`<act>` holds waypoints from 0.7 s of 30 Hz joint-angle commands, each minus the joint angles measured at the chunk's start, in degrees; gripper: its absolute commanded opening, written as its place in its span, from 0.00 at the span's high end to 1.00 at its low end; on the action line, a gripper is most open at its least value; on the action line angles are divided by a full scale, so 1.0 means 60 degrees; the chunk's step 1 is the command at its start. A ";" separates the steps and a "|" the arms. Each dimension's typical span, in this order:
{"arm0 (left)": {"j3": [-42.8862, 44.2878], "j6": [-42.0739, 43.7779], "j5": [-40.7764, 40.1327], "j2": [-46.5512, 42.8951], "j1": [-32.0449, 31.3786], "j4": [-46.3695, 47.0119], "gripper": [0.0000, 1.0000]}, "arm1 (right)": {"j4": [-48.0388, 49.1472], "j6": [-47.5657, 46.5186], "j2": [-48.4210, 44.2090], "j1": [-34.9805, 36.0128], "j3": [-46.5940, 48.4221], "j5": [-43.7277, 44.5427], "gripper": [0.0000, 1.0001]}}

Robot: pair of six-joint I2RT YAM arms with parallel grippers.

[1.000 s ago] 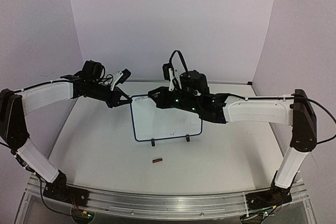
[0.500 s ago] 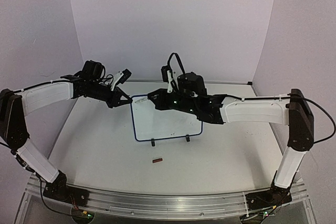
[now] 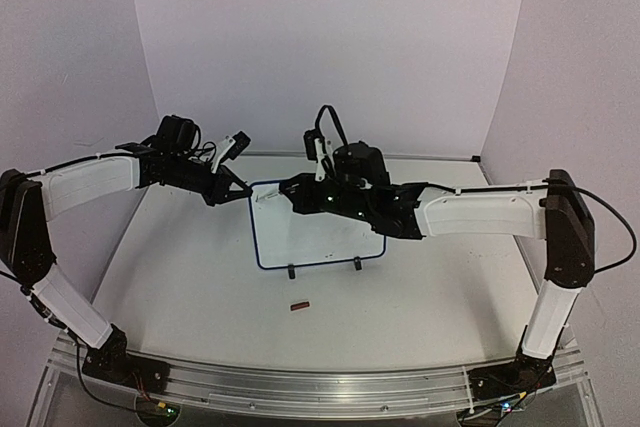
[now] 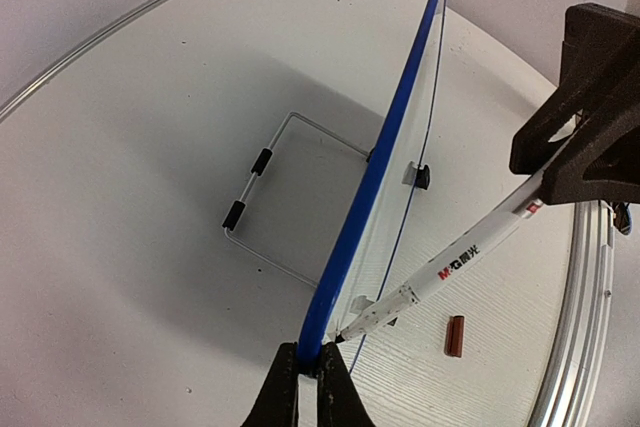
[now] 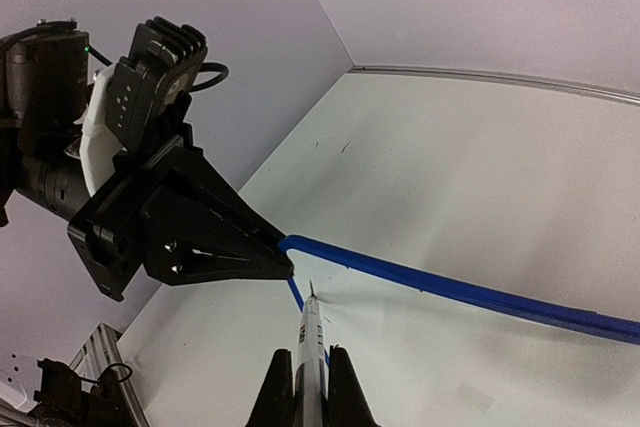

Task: Write a sentence on the whiteboard
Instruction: Write on the whiteboard with the whiteboard marker without the cap.

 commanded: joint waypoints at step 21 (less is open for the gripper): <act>-0.0117 0.0463 -0.0401 -0.0087 -0.0100 -0.0270 1.00 | -0.0503 -0.0020 0.0317 0.0011 0.0091 0.0235 1.00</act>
